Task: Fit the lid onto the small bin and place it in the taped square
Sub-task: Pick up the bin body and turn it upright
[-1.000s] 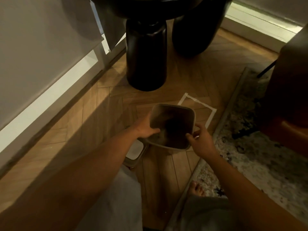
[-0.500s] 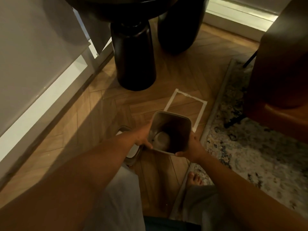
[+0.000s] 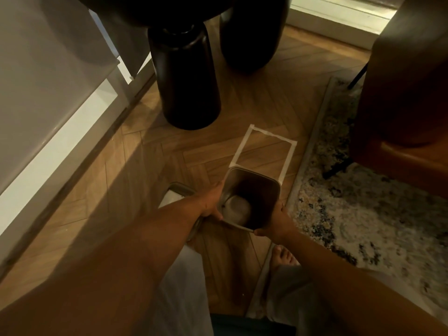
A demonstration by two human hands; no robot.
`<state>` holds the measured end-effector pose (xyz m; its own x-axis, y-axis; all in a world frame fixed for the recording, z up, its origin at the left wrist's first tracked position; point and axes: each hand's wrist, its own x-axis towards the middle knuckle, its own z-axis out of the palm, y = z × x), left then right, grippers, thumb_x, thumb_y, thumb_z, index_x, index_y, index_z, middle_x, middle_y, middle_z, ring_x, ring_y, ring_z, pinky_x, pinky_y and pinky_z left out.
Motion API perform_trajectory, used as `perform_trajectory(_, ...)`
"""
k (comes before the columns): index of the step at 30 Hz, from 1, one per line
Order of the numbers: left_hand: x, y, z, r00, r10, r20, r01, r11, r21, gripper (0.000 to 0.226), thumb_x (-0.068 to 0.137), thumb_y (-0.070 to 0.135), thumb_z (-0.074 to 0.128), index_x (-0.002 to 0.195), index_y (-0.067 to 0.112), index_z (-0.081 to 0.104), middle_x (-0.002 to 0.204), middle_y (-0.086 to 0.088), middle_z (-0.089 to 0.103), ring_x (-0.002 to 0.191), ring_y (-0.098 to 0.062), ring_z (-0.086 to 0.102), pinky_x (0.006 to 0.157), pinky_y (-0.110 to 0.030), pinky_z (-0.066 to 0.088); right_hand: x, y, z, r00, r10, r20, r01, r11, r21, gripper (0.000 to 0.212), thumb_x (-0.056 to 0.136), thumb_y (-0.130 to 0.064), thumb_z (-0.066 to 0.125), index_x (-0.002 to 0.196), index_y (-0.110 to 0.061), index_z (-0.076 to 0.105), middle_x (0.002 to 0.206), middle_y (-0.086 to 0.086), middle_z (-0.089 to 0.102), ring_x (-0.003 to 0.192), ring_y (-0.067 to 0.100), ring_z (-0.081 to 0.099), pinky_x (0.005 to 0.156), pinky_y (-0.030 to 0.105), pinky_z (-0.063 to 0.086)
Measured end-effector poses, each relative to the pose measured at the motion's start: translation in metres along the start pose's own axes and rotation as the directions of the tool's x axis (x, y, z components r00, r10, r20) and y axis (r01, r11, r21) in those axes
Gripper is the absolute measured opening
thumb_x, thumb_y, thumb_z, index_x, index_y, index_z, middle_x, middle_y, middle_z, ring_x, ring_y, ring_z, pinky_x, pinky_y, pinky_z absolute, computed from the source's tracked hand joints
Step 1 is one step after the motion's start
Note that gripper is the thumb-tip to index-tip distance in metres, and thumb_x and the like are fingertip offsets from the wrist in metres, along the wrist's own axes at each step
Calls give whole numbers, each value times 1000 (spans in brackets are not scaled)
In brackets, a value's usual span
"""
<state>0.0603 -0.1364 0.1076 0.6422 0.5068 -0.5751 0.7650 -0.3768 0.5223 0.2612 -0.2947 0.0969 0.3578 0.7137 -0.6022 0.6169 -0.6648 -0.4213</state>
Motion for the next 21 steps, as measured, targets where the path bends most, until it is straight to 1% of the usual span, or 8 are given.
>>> perform_trajectory(4,5,1,2,1000,-15,22,14,1000,15,140,59,25,95,159,19,-3,163,-10,22,146,-31,30,117,-45,31,0,1,2,999,39,-8,-38,999,9,144,58,-37,98,156,-14,-5,159,19,22,135,38,43,99,46,48)
perform_trajectory(9,5,0,2,1000,16,14,-16,1000,-17,135,60,31,93,159,24,1,161,-7,28,143,-28,34,115,-46,34,0,-4,0,997,67,25,-66,997,-44,137,64,-40,95,157,-11,-2,159,17,20,139,36,36,104,45,44)
perform_trajectory(11,3,0,-1,1000,19,-7,-19,995,-93,120,64,36,90,157,26,13,154,-4,38,138,-25,41,111,-46,39,1,-13,-6,992,124,15,-122,986,-114,133,68,-42,91,158,-11,-2,157,20,26,137,37,41,105,47,46)
perform_trajectory(13,0,-3,-7,999,-46,-24,40,979,-198,93,74,43,83,150,26,32,145,-3,49,133,-25,48,104,-42,44,0,-29,-19,990,143,3,-137,949,-284,120,77,-49,82,158,-9,4,155,22,26,133,38,44,103,47,48)
perform_trajectory(14,-3,-8,-11,994,-99,-35,87,965,-247,83,78,48,79,147,24,38,143,-4,52,132,-25,50,100,-36,45,0,-40,-26,994,107,-2,-101,934,-343,109,81,-51,77,156,-9,11,154,21,27,131,38,46,101,47,49)
perform_trajectory(16,-9,-19,-20,977,-203,-62,171,928,-331,80,85,55,70,149,18,39,148,-6,49,134,-27,48,95,-31,40,1,-60,-41,1000,-11,0,11,935,-355,85,88,-46,70,151,-11,26,150,18,34,126,36,51,98,44,51)
perform_trajectory(19,-24,-45,-32,932,-348,-101,281,870,-404,83,87,60,63,151,13,38,152,-9,45,136,-29,46,107,-39,40,3,-89,-52,978,-210,2,202,937,-286,73,92,-46,66,150,-13,38,145,12,49,124,29,55,96,38,48)
perform_trajectory(21,-36,-66,-39,906,-406,-118,324,845,-425,73,89,59,61,145,14,49,145,-8,53,129,-28,52,108,-44,42,4,-111,-53,943,-332,2,325,924,-199,65,91,-46,69,144,-15,48,133,6,61,117,23,60,90,33,49)
